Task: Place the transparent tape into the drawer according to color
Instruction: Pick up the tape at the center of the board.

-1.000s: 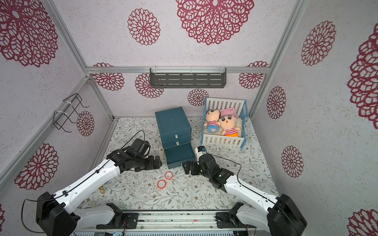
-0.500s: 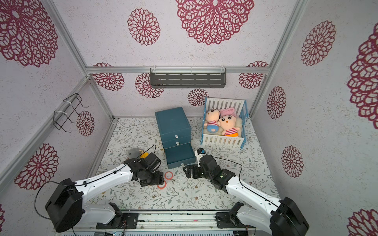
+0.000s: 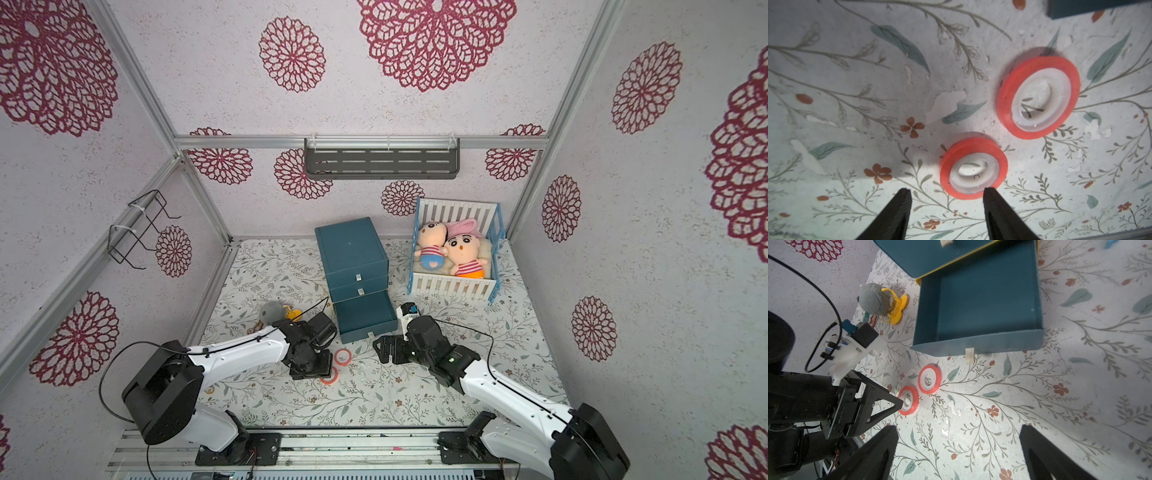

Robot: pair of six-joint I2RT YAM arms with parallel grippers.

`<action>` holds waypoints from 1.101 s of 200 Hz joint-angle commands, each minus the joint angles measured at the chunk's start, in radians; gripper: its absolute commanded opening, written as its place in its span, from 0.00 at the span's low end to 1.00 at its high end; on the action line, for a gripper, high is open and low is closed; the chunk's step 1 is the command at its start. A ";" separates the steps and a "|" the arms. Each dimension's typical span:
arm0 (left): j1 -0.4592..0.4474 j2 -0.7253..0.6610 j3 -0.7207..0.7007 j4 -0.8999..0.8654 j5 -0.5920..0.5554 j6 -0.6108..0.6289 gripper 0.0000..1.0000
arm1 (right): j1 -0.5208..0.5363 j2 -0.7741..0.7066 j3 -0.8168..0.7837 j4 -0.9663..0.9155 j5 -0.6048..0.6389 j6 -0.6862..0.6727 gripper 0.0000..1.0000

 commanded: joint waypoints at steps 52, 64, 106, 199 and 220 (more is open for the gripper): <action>-0.010 0.051 0.032 0.005 -0.019 0.030 0.58 | -0.018 -0.044 -0.010 0.009 -0.006 -0.003 0.99; -0.010 0.051 0.032 0.002 -0.023 0.032 0.58 | -0.021 -0.045 -0.010 0.008 -0.007 -0.005 0.99; -0.010 0.070 0.030 0.009 -0.029 0.038 0.55 | -0.027 -0.044 -0.012 0.010 -0.014 -0.005 0.99; -0.009 0.117 0.043 0.012 -0.019 0.053 0.43 | -0.038 -0.075 -0.020 -0.010 0.018 0.035 0.99; -0.009 0.119 0.042 0.016 -0.016 0.052 0.39 | -0.042 -0.077 -0.019 -0.014 0.015 0.039 0.99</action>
